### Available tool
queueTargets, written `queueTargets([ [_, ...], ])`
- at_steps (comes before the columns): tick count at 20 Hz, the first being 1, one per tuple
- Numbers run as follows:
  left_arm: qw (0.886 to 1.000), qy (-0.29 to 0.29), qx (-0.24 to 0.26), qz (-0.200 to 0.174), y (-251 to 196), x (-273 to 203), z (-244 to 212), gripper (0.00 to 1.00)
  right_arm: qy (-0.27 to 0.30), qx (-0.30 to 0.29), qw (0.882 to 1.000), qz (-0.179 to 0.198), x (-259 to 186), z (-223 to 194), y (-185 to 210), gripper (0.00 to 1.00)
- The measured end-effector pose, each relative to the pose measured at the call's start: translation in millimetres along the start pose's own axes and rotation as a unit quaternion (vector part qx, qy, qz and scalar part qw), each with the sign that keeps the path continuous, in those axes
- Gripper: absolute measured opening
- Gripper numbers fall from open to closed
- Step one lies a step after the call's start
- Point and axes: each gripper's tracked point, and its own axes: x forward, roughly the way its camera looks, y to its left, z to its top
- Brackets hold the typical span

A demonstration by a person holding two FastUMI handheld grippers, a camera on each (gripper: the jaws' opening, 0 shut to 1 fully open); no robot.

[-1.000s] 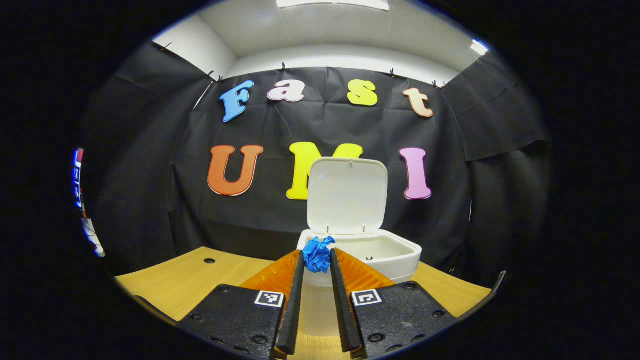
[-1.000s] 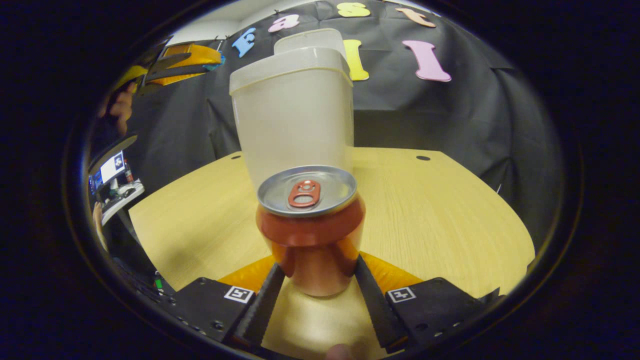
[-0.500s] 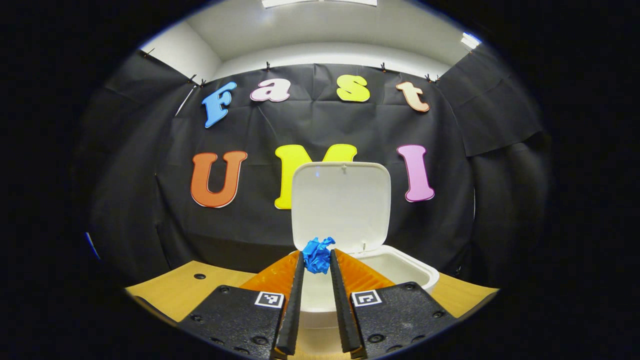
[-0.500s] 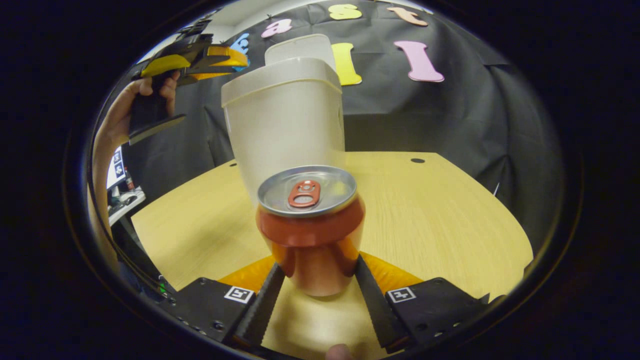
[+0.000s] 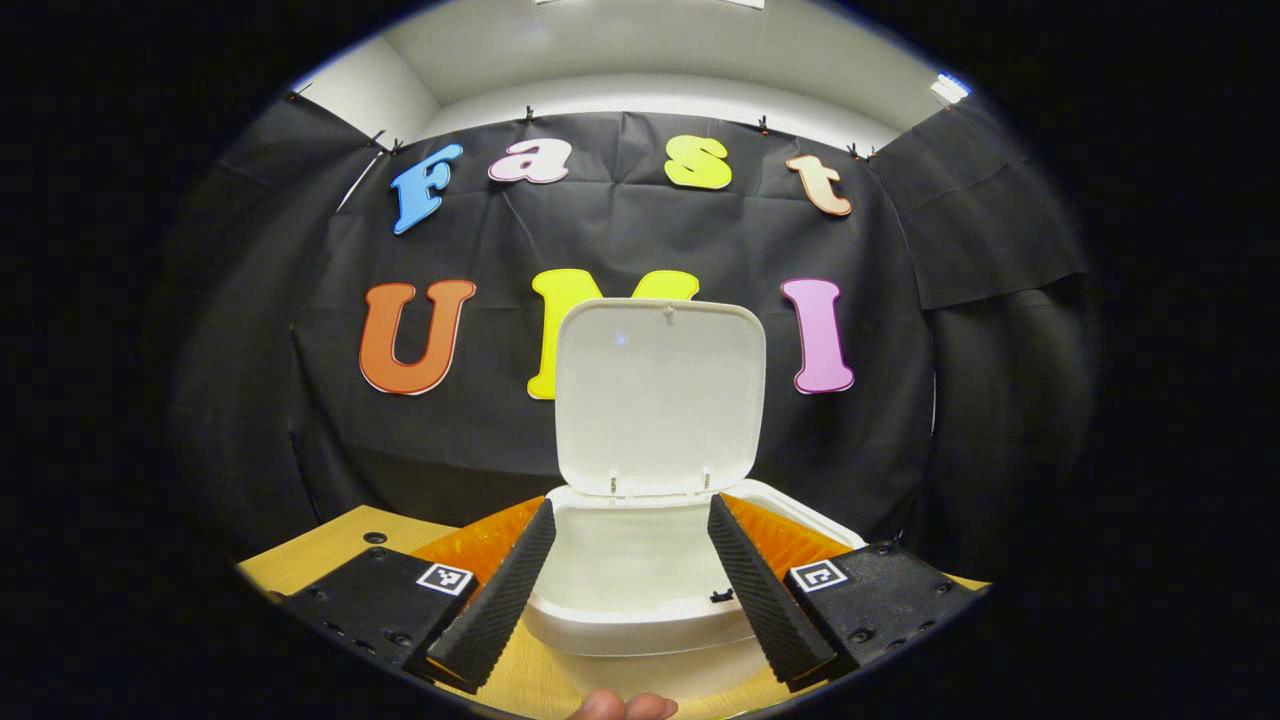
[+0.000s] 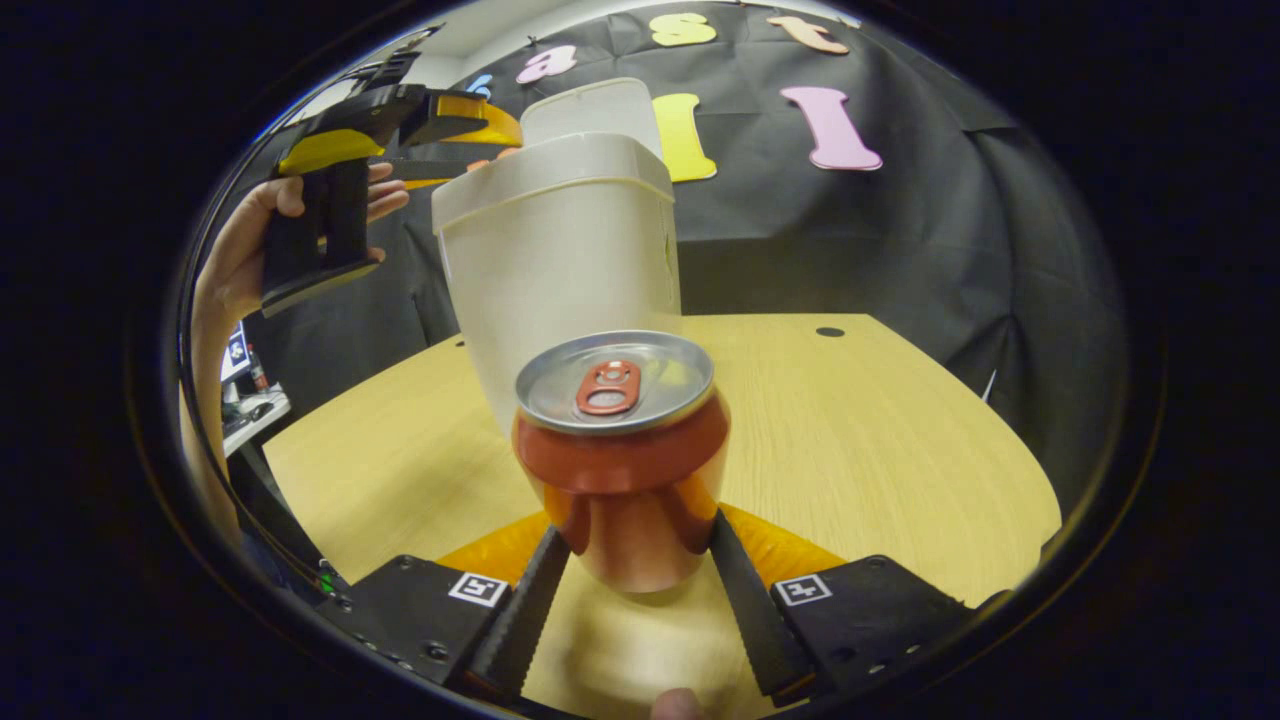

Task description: Press the lid of the desktop garbage bin to open it, pick up the crumpled paper on the desktop and throw it into the bin, then pick up the pop can on the desktop and drop it into the bin, and finally close the garbage bin lid.

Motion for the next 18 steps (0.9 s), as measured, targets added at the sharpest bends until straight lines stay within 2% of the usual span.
queueTargets([
  [5,1.000,-0.012,0.000,0.012,7,-18,6,1.00,-0.017,-0.007,1.000,-0.005,-8,11,-2,0.81],
  [10,1.000,-0.010,0.009,0.022,23,-46,0,0.99,-0.038,-0.024,0.999,-0.007,-18,40,-2,0.81],
  [12,1.000,-0.001,0.009,0.022,29,-61,-9,0.99,-0.046,-0.023,0.999,-0.003,-22,59,-1,0.82],
  [18,0.998,0.005,0.003,0.061,74,-106,-36,0.99,-0.080,-0.030,0.996,0.014,-42,138,16,0.81],
])
